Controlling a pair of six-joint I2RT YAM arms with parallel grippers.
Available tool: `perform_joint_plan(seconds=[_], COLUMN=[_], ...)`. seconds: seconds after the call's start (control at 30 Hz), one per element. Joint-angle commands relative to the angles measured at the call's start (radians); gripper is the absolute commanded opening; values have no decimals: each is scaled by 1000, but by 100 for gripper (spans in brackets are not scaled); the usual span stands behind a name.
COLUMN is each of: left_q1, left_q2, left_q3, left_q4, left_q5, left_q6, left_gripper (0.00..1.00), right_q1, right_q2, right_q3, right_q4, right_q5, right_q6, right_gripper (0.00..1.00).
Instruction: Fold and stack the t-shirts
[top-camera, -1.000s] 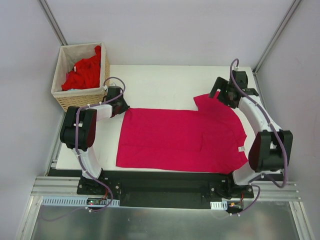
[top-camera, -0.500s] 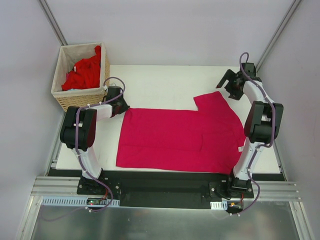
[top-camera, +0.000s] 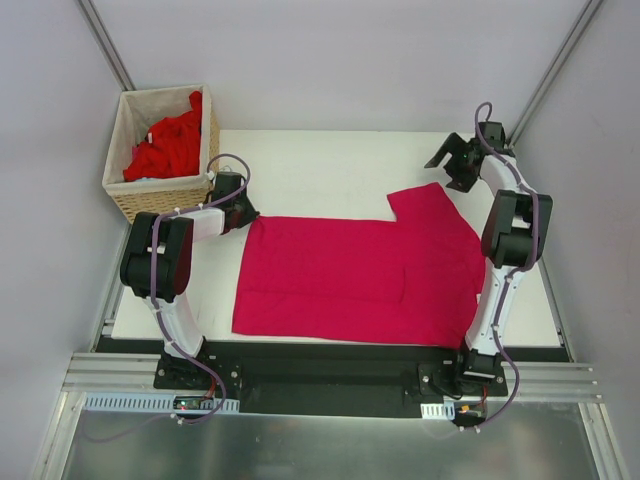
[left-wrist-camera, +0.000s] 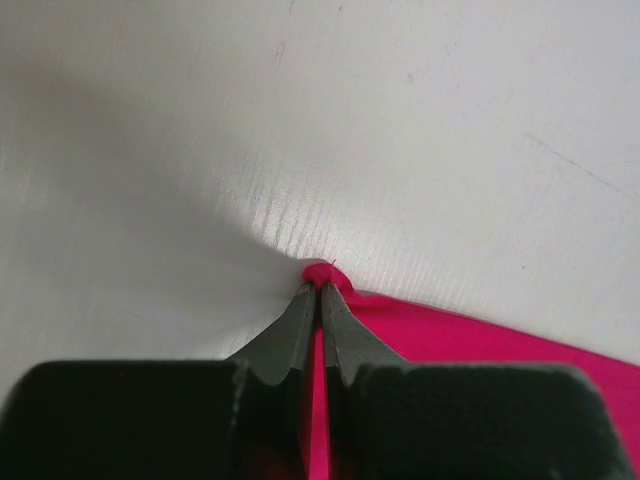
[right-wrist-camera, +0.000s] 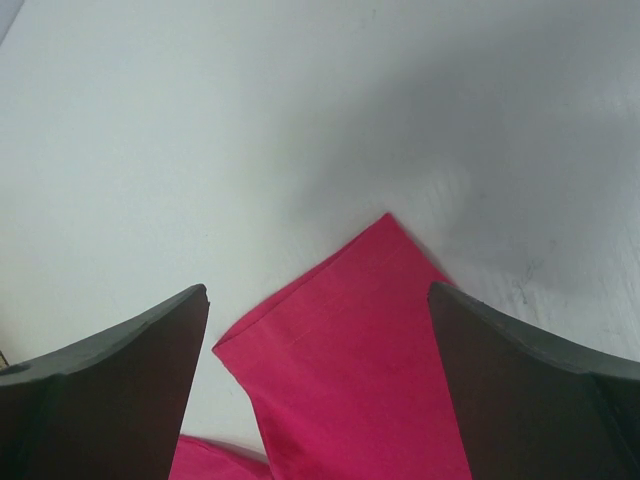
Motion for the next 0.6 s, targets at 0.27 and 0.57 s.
perform_joint_plan(seconds=[0.27, 0.57], left_q1=[-9, -9], left_q2=[-11, -17], left_q3=[16, 25], left_q4=[-65, -74], left_q5=[-10, -13], left_q6=[-4, 2], left_gripper=[0, 0], right_q1=[-41, -41], right_q2=[87, 124], right_q3=[77, 87], right_q4=[11, 11], right_q5=[-88, -111], right_q6=[69, 91], right_gripper=[94, 87])
